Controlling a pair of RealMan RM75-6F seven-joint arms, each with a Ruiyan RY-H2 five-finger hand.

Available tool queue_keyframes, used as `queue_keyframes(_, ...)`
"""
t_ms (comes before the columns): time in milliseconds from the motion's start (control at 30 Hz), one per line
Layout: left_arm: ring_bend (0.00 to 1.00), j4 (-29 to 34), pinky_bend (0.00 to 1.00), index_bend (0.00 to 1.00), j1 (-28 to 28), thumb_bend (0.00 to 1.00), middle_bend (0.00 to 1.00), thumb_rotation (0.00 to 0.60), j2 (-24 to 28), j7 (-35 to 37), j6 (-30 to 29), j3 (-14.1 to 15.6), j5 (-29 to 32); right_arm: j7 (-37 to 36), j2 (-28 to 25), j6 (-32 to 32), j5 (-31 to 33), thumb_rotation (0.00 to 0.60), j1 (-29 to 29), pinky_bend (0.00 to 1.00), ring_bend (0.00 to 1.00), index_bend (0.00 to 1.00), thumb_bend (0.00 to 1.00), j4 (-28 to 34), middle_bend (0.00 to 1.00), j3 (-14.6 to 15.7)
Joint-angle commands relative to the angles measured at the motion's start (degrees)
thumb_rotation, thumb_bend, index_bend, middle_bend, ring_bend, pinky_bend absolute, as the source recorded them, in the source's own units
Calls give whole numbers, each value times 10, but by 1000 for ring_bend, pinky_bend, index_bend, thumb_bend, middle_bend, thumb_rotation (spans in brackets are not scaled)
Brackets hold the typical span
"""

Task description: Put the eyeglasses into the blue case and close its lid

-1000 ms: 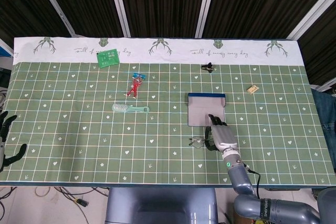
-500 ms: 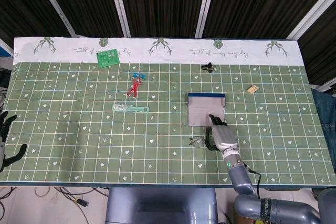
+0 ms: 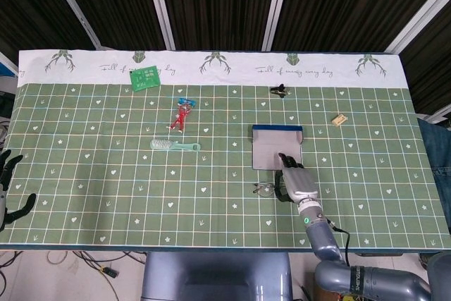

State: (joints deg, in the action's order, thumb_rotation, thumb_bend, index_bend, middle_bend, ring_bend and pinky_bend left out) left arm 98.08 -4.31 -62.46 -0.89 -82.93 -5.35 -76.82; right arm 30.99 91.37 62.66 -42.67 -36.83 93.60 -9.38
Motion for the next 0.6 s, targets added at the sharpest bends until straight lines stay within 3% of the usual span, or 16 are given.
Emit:
queue_keyframes(33, 0, 0, 0, 108, 0, 329, 0, 600, 0, 0, 0, 0, 0, 7, -10, -4, -4, 600, -7, 191, 57, 623, 544, 9, 33, -3)
queue_keyframes(233, 0, 0, 0, 108, 0, 329, 0, 600, 0, 1, 0, 0, 0, 19, -45, -12, -32, 600, -26, 191, 58, 630, 544, 23, 33, -17)
queue_keyframes(600, 0, 0, 0, 109, 0, 329, 0, 600, 0, 0, -1, -1, 2, -5, -85, -75, -52, 600, -67, 179, 38, 655, 543, -27, 0, -41)
